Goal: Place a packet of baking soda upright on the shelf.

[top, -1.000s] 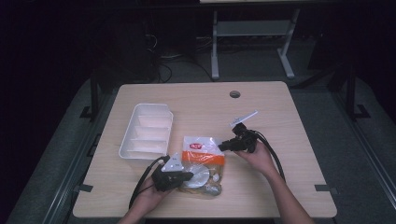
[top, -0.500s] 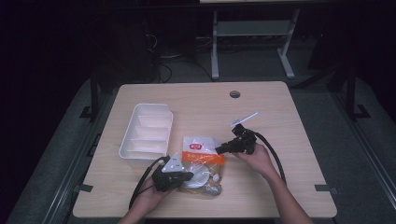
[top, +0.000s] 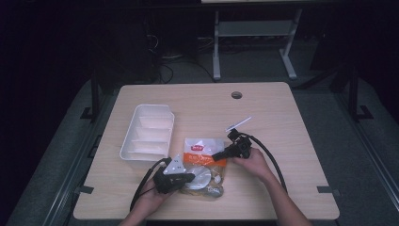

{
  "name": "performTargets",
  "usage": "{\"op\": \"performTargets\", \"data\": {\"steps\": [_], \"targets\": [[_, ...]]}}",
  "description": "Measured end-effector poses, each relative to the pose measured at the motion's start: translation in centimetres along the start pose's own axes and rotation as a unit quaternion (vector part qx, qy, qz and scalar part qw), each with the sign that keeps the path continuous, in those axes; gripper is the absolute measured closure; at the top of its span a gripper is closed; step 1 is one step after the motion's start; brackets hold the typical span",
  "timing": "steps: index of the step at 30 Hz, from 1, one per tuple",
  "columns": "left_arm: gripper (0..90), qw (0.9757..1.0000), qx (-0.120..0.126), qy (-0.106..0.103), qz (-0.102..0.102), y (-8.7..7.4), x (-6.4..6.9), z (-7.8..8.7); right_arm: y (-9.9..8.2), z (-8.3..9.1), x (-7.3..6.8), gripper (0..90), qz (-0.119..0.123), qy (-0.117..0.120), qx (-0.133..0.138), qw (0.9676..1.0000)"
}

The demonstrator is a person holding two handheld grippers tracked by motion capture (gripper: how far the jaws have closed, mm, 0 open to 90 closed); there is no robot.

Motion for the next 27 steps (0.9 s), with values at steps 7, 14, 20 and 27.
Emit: {"op": "performTargets", "data": {"steps": [7, 14, 20, 27], "targets": [[83.3, 1.0, 0.003, 0.007, -0.002, -0.1, -0.1, 0.0, 0.3, -0.2, -0.2, 85.0, 0.006, 0.004, 0.008, 0.9999], [74.9, 0.9998, 0.0, 0.018, 0.001, 0.1, -0.3, 0.2, 0.5, 0.0, -0.5, 88.7, 0.017, 0.001, 0.016, 0.9997], [70.7, 0.9997, 0.015, 0.02, -0.004, 0.6, 0.1, 0.4, 1.2, 0.6, -1.4, 89.2, 0.028, 0.005, 0.03, 0.9991], [68.4, 0.9992, 0.035, 0.018, -0.005, 0.9, 0.2, 0.9, 1.5, 1.1, -2.0, 89.4, 0.035, 0.007, 0.038, 0.9986]]}}
Point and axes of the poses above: each handheld gripper's, and its own axes: z roughly backward along the jaws, y roughly out of its top, x roughly to its right, the point moved 6 cm from there along -z, roughly forward along the jaws, and after that the axes turned 10 degrees about x, right-handed, at the moved point
